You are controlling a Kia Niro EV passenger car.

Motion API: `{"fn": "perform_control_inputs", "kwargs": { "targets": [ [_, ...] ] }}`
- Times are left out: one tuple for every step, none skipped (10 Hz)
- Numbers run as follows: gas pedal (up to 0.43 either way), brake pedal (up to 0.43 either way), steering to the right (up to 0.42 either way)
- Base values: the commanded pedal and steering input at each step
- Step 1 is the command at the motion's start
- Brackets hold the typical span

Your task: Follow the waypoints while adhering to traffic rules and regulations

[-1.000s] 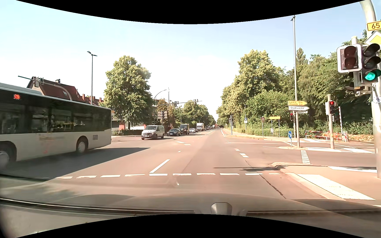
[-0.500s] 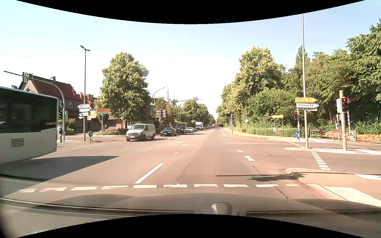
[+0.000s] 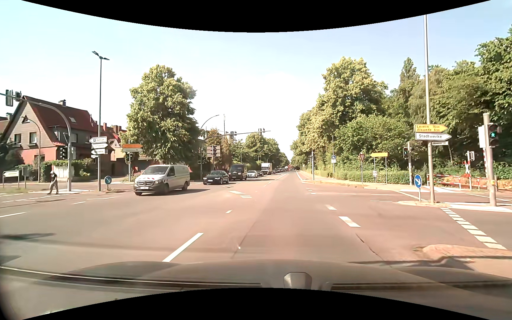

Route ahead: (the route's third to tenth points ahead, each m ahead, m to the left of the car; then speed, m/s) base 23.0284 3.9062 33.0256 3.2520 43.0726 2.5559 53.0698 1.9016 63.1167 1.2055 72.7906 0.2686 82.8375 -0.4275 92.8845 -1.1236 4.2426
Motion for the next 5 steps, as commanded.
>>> {"fn": "perform_control_inputs", "kwargs": {
  "targets": [
    [0.378,0.012,0.015],
    [0.378,0.006,0.017],
    [0.378,0.006,0.018],
    [0.378,0.006,0.019],
    [0.378,0.006,0.02]
  ]
}}
